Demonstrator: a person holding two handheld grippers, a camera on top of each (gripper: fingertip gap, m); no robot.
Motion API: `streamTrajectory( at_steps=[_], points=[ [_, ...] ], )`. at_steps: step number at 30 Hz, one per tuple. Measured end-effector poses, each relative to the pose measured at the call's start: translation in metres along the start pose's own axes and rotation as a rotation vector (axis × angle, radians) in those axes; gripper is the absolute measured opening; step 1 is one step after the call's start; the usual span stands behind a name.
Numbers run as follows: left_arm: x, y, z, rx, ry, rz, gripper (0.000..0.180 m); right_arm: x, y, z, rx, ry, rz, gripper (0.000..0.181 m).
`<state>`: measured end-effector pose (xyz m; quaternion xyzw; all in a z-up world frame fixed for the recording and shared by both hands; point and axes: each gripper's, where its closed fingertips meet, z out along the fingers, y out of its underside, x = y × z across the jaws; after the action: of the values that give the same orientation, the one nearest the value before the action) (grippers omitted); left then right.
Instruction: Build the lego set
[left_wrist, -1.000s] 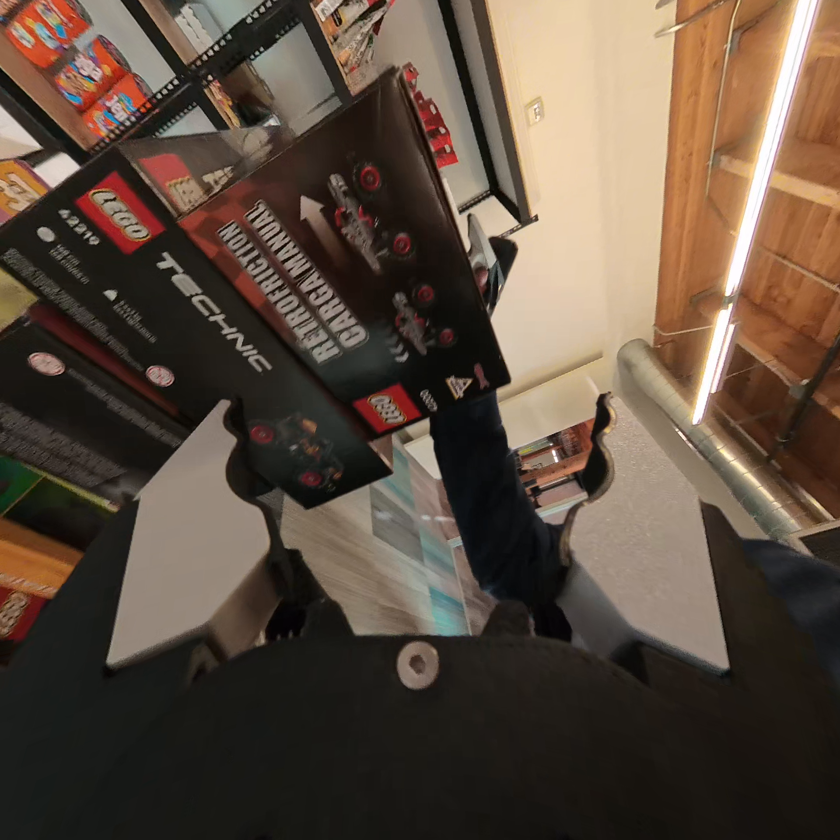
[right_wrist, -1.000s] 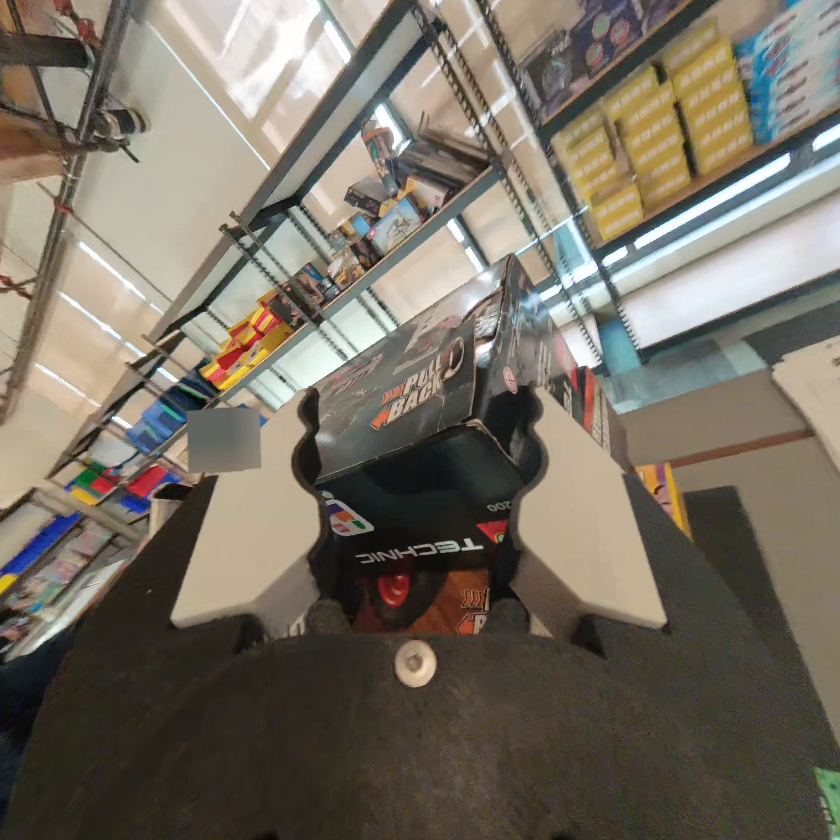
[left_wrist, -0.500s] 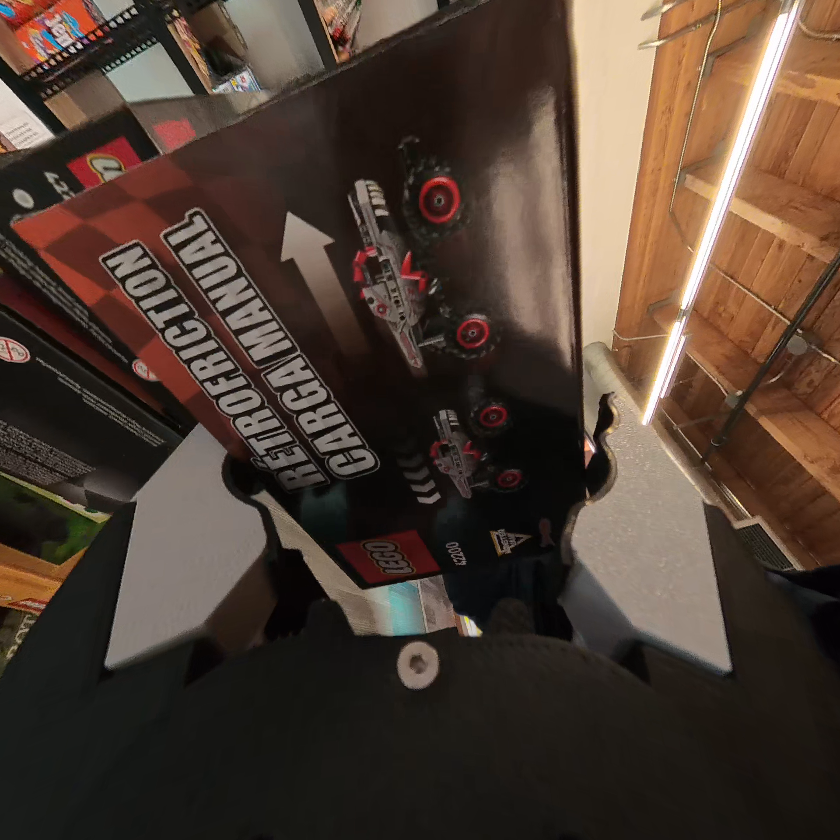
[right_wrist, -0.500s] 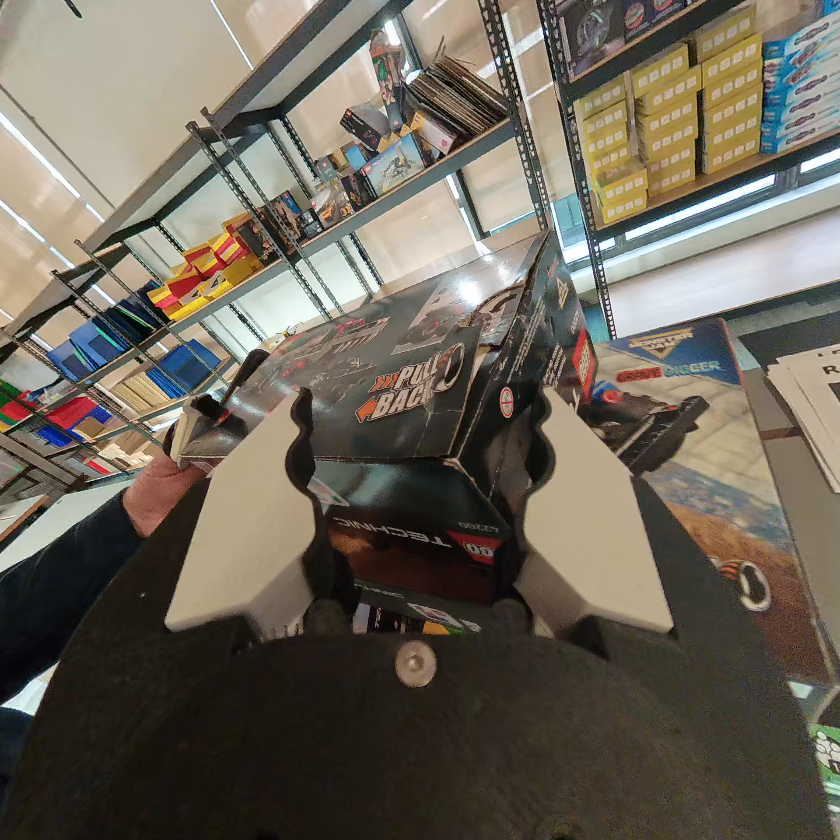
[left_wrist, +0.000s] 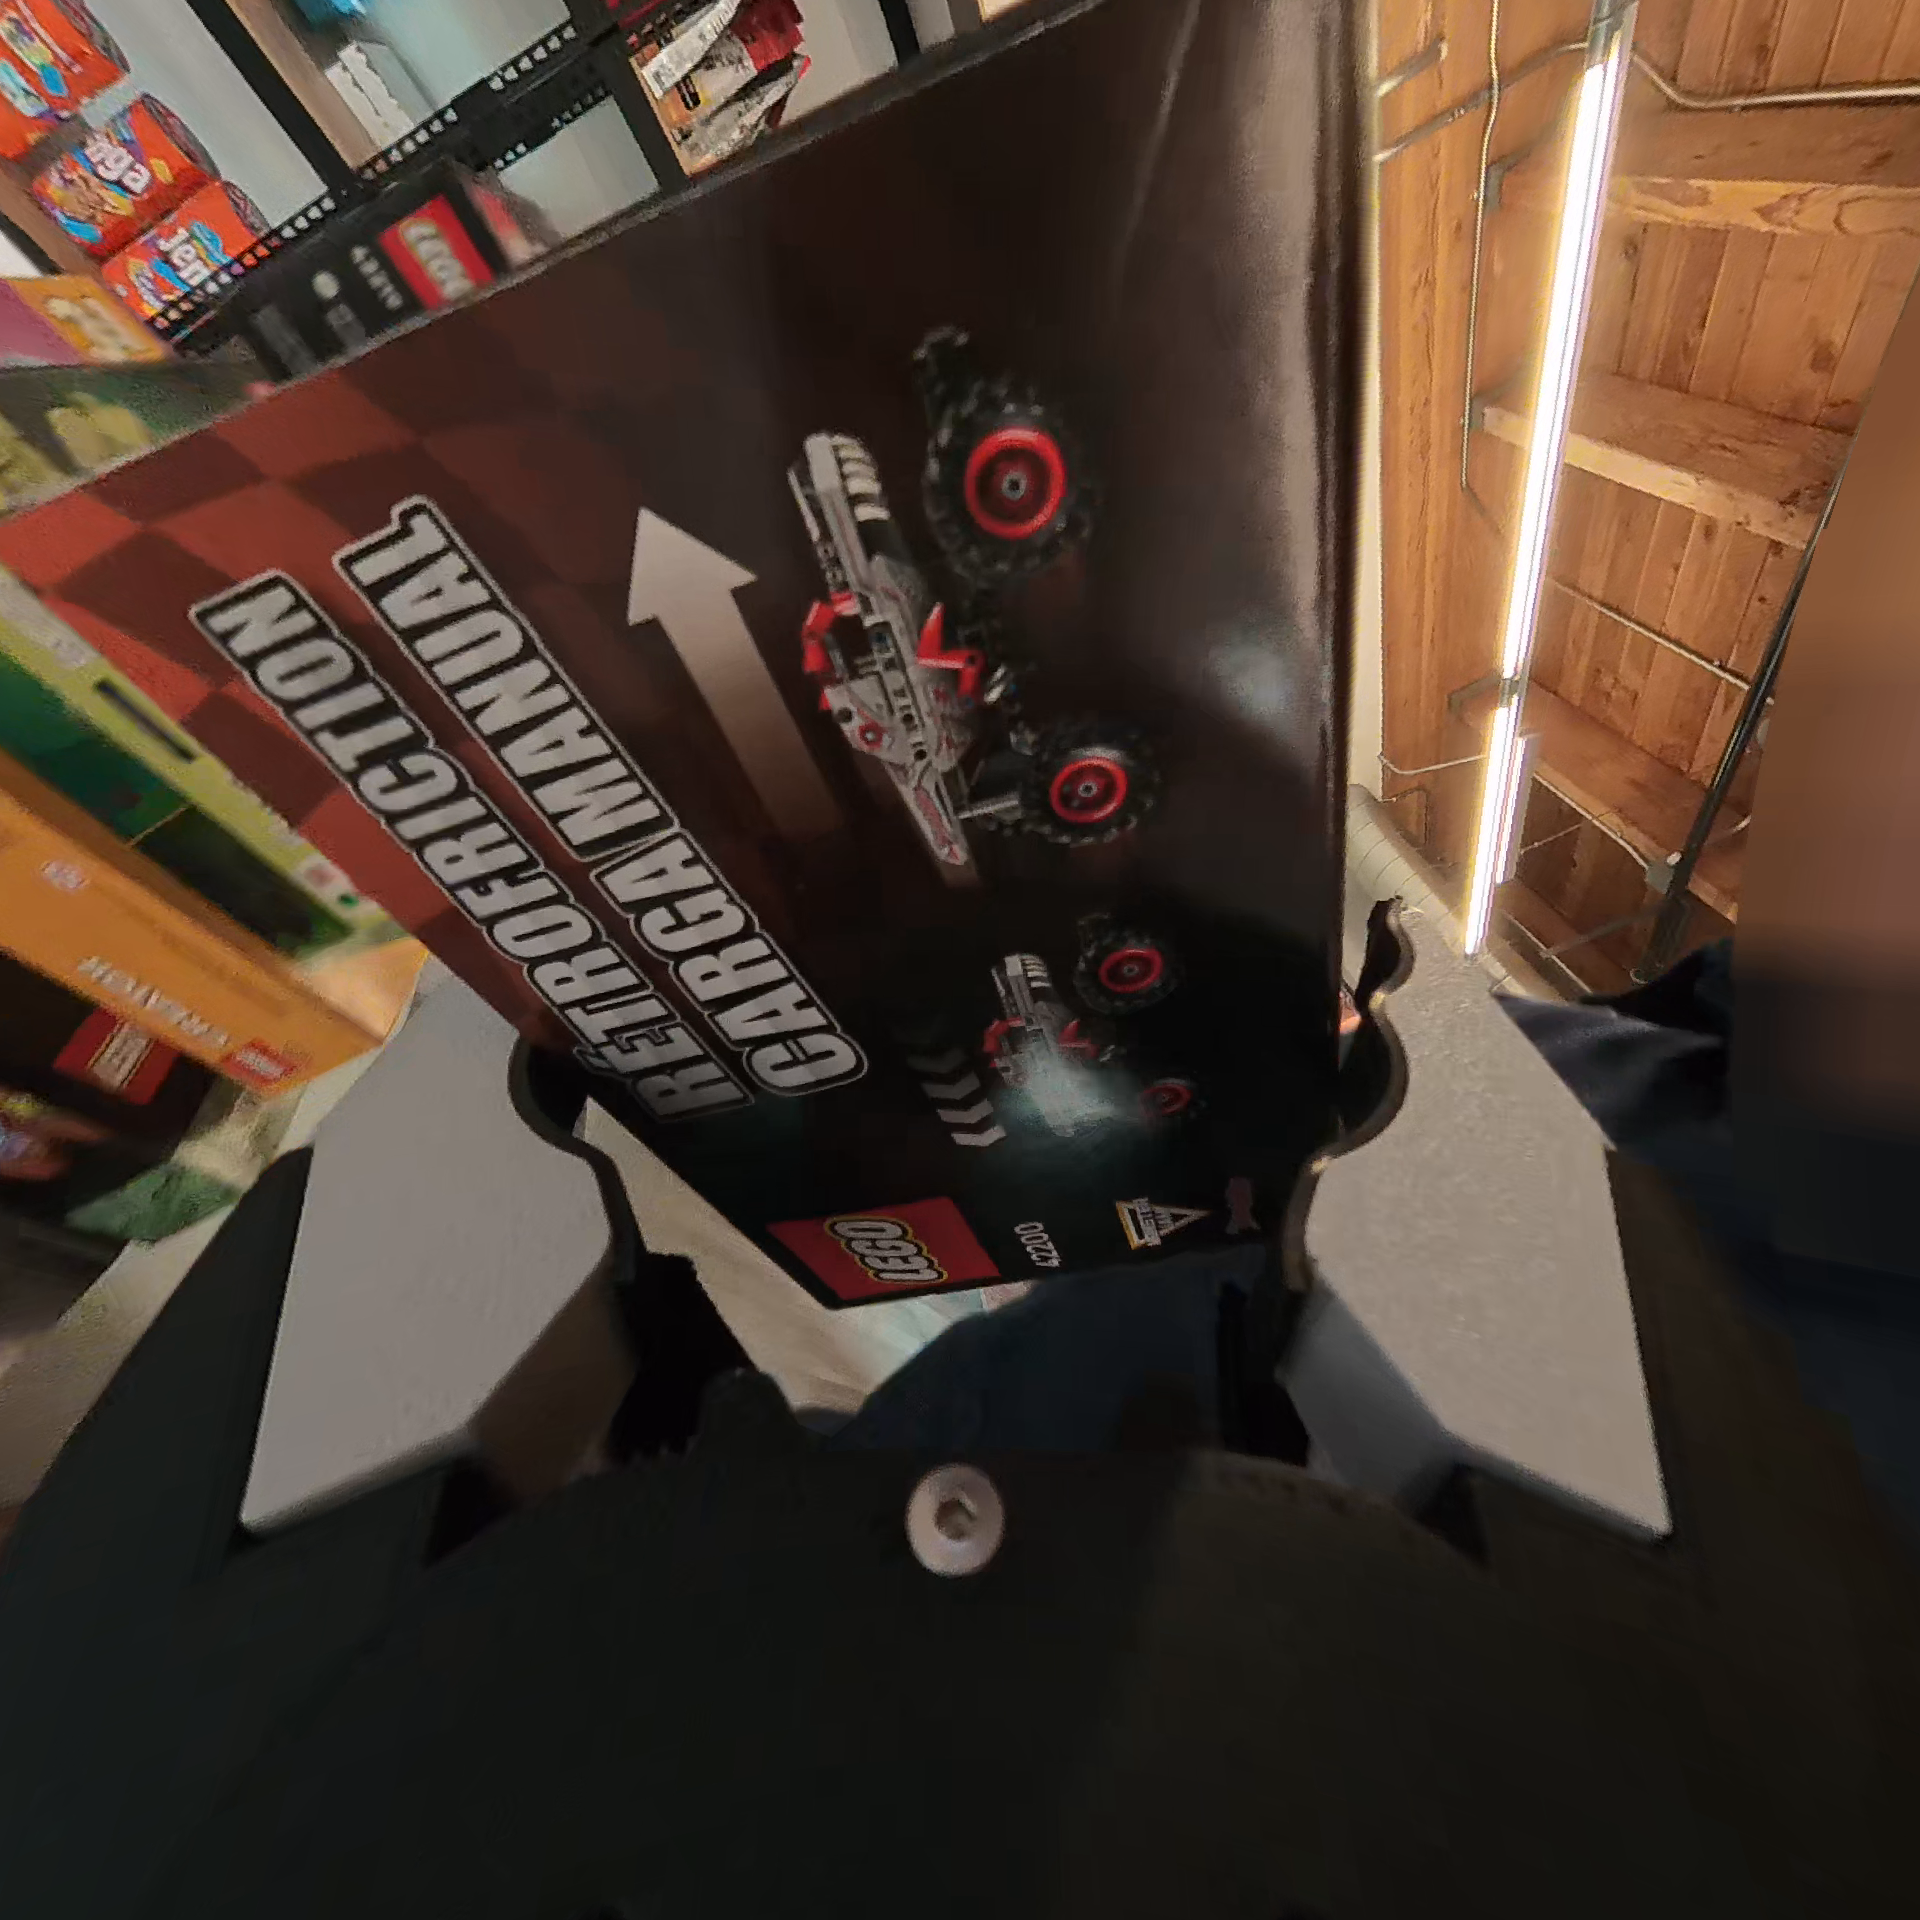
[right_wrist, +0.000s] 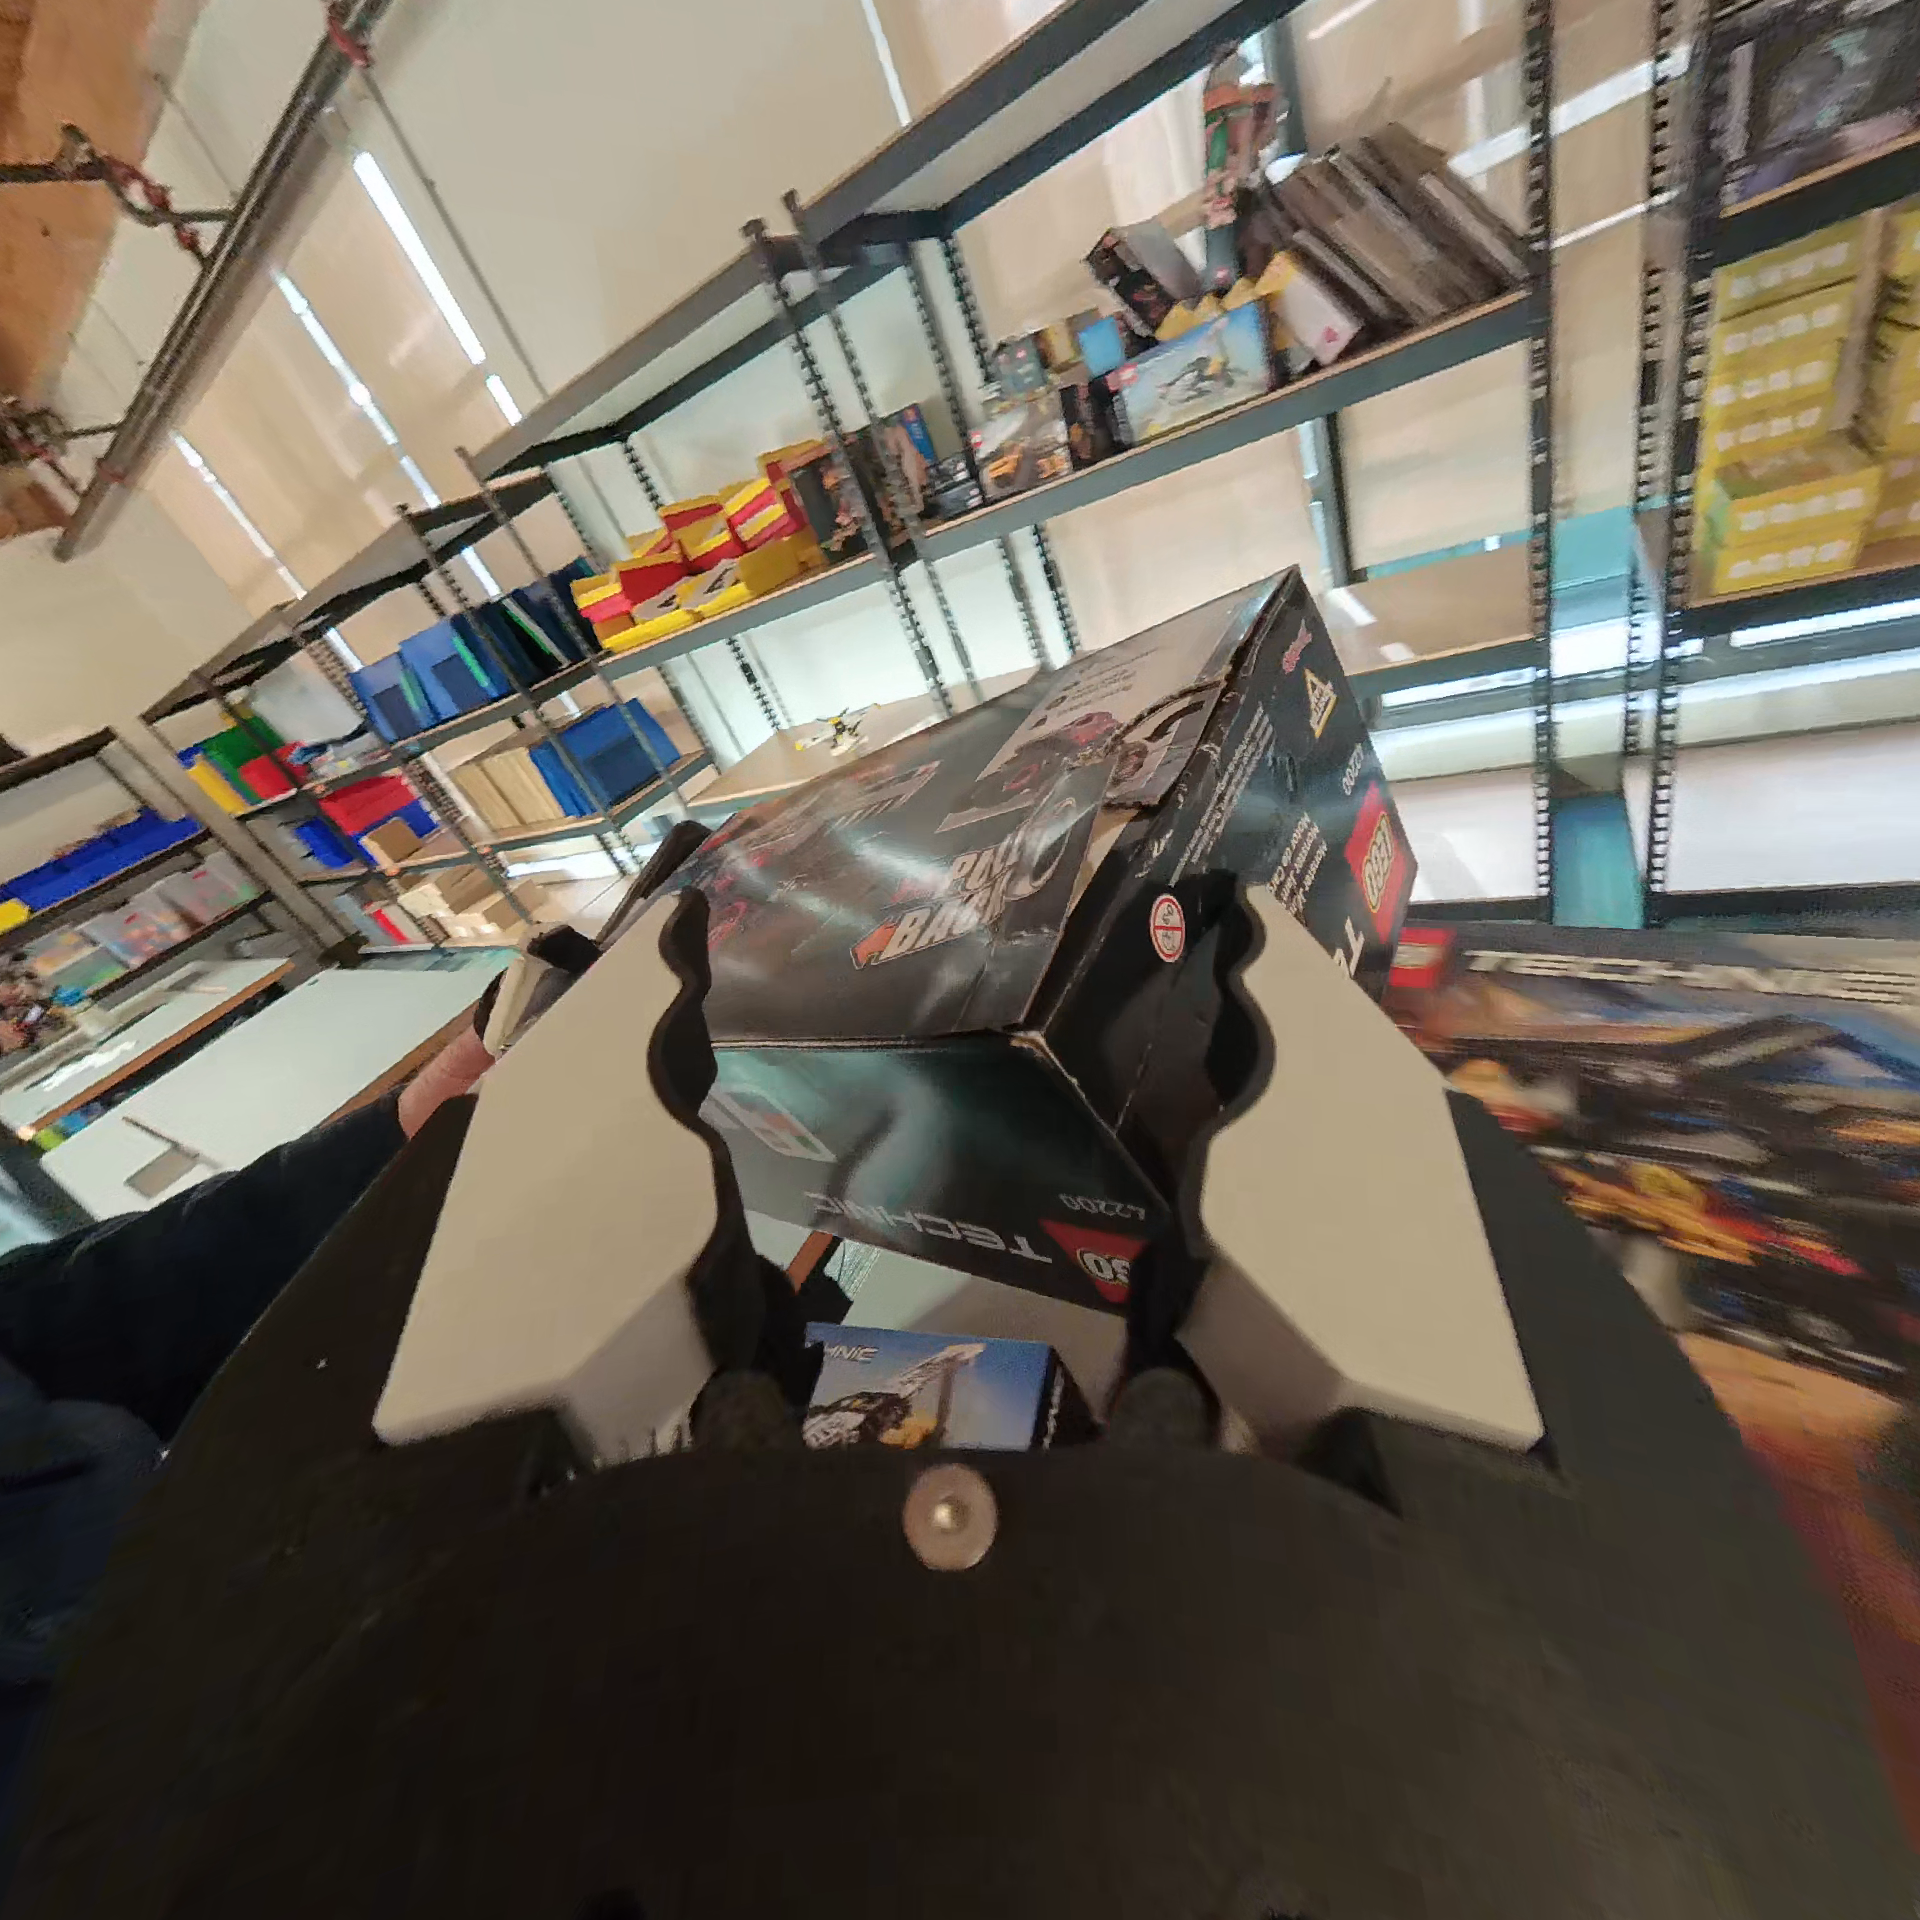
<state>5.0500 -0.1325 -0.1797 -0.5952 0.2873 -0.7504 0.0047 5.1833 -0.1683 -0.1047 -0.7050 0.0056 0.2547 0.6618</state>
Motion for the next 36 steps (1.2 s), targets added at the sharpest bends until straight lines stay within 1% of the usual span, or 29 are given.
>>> streamTrajectory(
  at_steps=[6, 10, 17, 21, 22, 23, 25, 26, 27, 29, 30, 31, 32, 34, 35, 36],
  points=[
    [-0.015, 0.047, -0.085, 0.043, -0.078, -0.02, 0.145, -0.048, 0.068, 0.055, -0.127, -0.08, 0.012, 0.106],
    [-0.035, 0.082, -0.136, 0.108, -0.105, -0.096, 0.145, -0.069, 0.127, 0.081, -0.216, -0.128, 0.047, 0.104],
    [-0.091, 0.154, -0.185, 0.114, -0.169, -0.247, 0.145, -0.072, 0.238, 0.098, -0.362, -0.129, 0.126, 0.106],
    [-0.126, 0.189, -0.185, 0.059, -0.217, -0.306, 0.145, -0.053, 0.288, 0.095, -0.433, -0.09, 0.183, 0.106],
    [-0.135, 0.195, -0.184, 0.047, -0.243, -0.317, 0.145, -0.048, 0.302, 0.093, -0.463, -0.08, 0.191, 0.109],
    [-0.145, 0.203, -0.184, 0.022, -0.289, -0.326, 0.145, -0.042, 0.32, 0.091, -0.522, -0.071, 0.213, 0.114],
    [-0.172, 0.227, -0.191, -0.092, -0.456, -0.353, 0.147, -0.037, 0.359, 0.081, -0.68, -0.082, 0.302, 0.124],
    [-0.181, 0.234, -0.196, -0.115, -0.504, -0.374, 0.141, -0.038, 0.366, 0.077, -0.704, -0.094, 0.31, 0.119],
    [-0.179, 0.23, -0.197, -0.089, -0.485, -0.398, 0.14, -0.037, 0.364, 0.075, -0.691, -0.096, 0.288, 0.112],
    [-0.178, 0.225, -0.203, -0.049, -0.492, -0.429, 0.14, -0.039, 0.36, 0.071, -0.696, -0.11, 0.296, 0.105],
    [-0.178, 0.226, -0.205, -0.056, -0.497, -0.449, 0.141, -0.04, 0.357, 0.07, -0.68, -0.113, 0.306, 0.1],
    [-0.175, 0.228, -0.206, -0.067, -0.491, -0.472, 0.146, -0.041, 0.356, 0.068, -0.681, -0.114, 0.305, 0.095],
    [-0.174, 0.23, -0.207, -0.081, -0.498, -0.486, 0.147, -0.041, 0.355, 0.066, -0.686, -0.109, 0.294, 0.094],
    [-0.171, 0.243, -0.208, -0.158, -0.53, -0.503, 0.142, -0.04, 0.355, 0.062, -0.682, -0.101, 0.287, 0.09],
    [-0.171, 0.247, -0.207, -0.173, -0.536, -0.512, 0.149, -0.04, 0.358, 0.06, -0.691, -0.103, 0.299, 0.088],
    [-0.172, 0.246, -0.207, -0.151, -0.54, -0.526, 0.146, -0.04, 0.363, 0.058, -0.706, -0.104, 0.313, 0.086]
  ],
)
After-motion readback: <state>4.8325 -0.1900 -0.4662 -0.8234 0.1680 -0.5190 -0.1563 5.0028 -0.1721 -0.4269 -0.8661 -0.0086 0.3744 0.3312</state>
